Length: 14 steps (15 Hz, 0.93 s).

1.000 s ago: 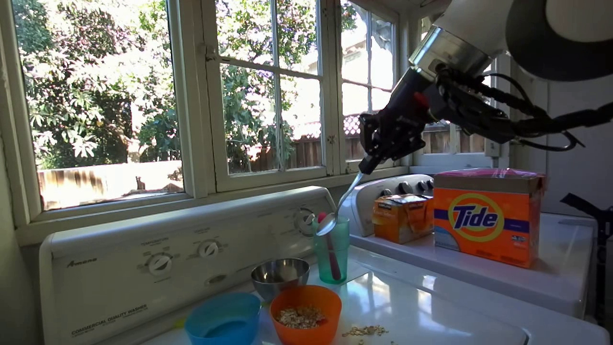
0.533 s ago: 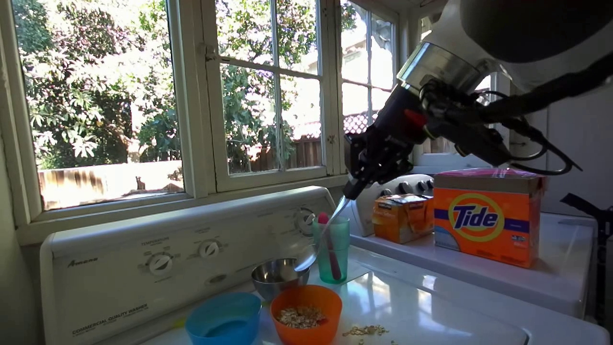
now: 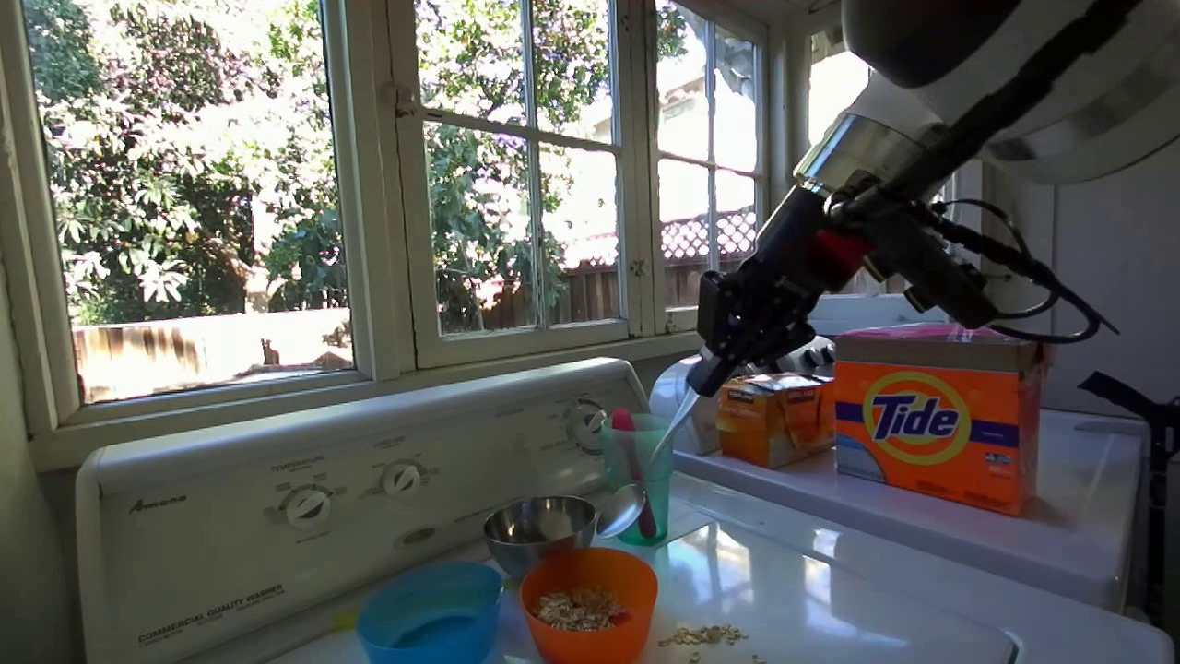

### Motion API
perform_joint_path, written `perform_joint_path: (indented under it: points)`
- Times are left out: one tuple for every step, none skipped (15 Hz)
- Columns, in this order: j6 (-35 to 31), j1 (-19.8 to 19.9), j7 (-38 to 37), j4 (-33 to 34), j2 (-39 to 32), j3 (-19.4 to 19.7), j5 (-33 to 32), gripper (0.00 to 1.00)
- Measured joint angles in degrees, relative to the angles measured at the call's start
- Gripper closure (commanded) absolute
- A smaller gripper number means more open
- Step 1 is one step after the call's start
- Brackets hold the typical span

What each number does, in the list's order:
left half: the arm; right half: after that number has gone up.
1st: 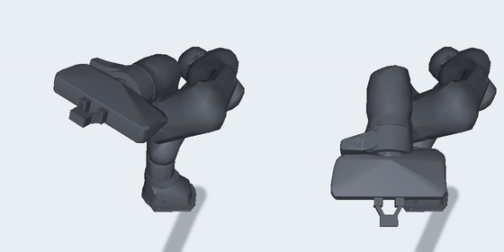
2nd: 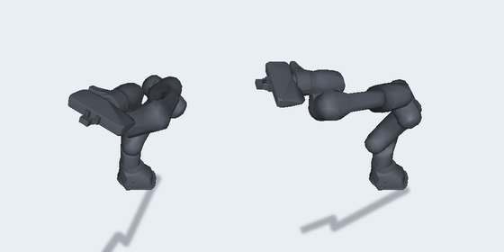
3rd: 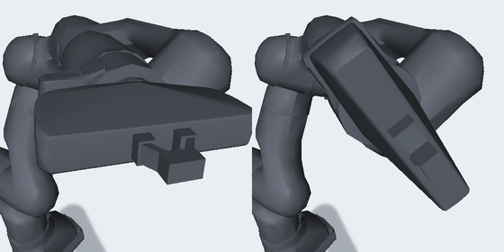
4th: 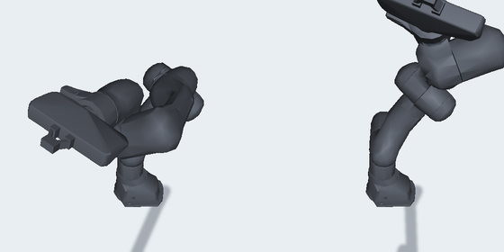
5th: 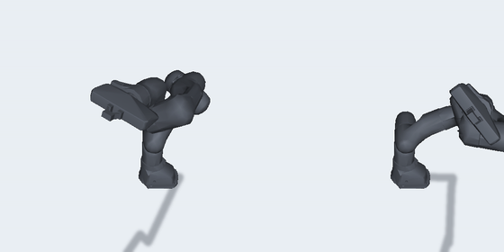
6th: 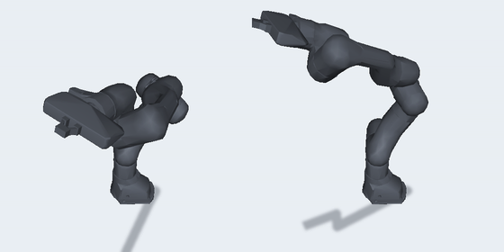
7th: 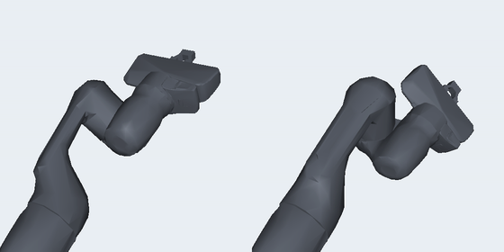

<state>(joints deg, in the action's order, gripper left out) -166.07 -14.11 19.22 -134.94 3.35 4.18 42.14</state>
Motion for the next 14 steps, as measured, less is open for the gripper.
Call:
perform_joint_path:
  points:
    - [0.16, 0.0, 1.05, 0.19, -0.08, 0.12, 0.7, 0.95]
    - [0.17, -0.04, 1.37, 0.24, -0.1, 0.12, 0.98, 0.95]
    - [0.18, -0.13, 1.42, 0.25, -0.1, 0.12, 1.06, 0.95]
    - [0.18, -0.22, 1.42, 0.25, -0.1, 0.12, 1.07, 0.95]
    - [0.18, -0.24, 1.43, 0.25, -0.1, 0.12, 1.08, 0.95]
    - [0.18, -0.24, 1.43, 0.25, -0.1, 0.12, 1.08, 0.95]
    - [0.18, -0.24, 1.43, 0.25, -0.1, 0.12, 1.08, 0.99]
    - [0.18, -0.24, 1.43, 0.25, -0.1, 0.12, 1.09, 0.99]
    - [0.18, -0.23, 1.43, 0.25, -0.1, 0.12, 1.08, 0.99]
    - [0.18, -0.23, 1.43, 0.25, -0.11, 0.11, 1.07, 0.99]
    - [0.17, -0.23, 1.43, 0.25, -0.16, 0.11, 1.07, 0.99]
    - [0.17, -0.23, 1.44, 0.25, -0.3, 0.1, 1.07, 0.99]
    - [0.17, -0.23, 1.52, 0.26, -0.51, 0.09, 1.17, 0.99]
    - [0.17, -0.24, 1.96, 0.32, -0.82, 0.08, 1.73, 0.99]
